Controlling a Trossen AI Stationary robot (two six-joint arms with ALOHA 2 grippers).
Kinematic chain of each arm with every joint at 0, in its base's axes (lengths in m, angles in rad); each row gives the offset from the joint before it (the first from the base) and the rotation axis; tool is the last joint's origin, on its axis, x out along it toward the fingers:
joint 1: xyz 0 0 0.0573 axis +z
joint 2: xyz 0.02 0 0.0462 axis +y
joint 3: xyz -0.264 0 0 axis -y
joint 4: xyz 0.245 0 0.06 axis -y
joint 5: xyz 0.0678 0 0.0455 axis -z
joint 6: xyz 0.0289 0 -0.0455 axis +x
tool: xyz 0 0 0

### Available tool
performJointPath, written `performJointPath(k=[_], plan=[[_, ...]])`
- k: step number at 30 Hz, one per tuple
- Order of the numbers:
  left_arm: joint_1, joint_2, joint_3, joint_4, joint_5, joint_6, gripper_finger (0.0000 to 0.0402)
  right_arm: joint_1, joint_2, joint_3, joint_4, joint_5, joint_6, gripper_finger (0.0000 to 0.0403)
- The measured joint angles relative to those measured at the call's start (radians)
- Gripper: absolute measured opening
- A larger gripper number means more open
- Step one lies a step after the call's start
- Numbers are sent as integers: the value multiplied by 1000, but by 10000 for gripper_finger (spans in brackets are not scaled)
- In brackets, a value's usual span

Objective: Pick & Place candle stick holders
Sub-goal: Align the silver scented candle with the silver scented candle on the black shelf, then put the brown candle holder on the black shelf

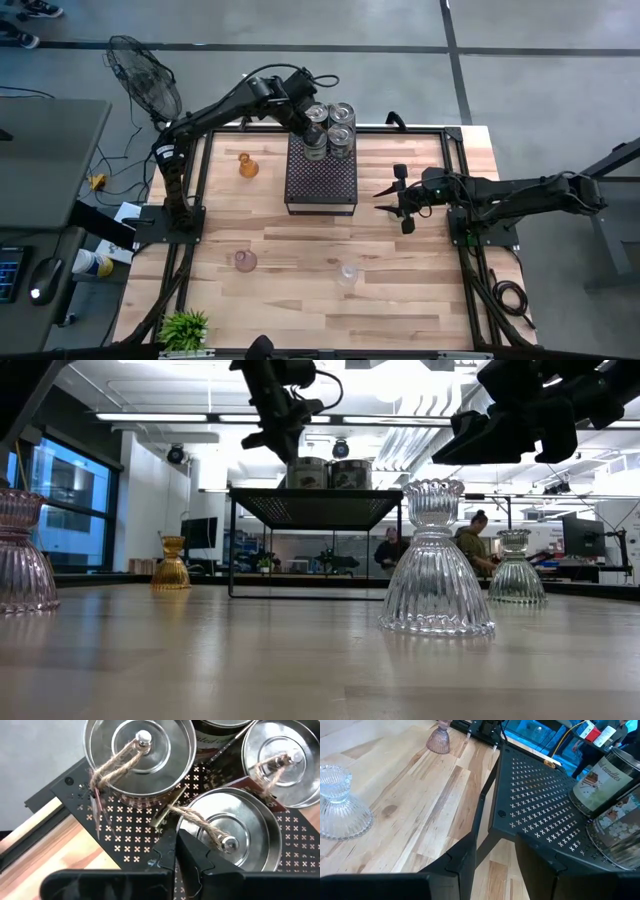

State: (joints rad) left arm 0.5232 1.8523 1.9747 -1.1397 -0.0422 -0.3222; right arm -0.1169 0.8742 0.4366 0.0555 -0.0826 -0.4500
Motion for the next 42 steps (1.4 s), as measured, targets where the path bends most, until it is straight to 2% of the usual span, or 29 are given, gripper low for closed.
performJointPath(k=[9, 21, 25, 30, 34, 42], plan=[[0, 0, 0, 19, -4, 1, 27, 0, 0, 0, -1, 0, 0, 129], [0, -8, 27, -15, -24, -20, 101, 0, 0, 0, -7, 0, 0, 129], [0, -9, 116, -117, -47, -31, 103, 0, 0, 0, -7, 0, 0, 129], [-15, -10, 205, -260, -128, -59, 103, 0, 0, 0, -7, 0, -2, 129], [-39, -26, 215, -340, -191, -82, 104, 0, 0, 0, -7, 0, -2, 129], [-72, -52, 215, -356, -254, -102, 104, 0, 0, 0, -12, 0, -2, 129]])
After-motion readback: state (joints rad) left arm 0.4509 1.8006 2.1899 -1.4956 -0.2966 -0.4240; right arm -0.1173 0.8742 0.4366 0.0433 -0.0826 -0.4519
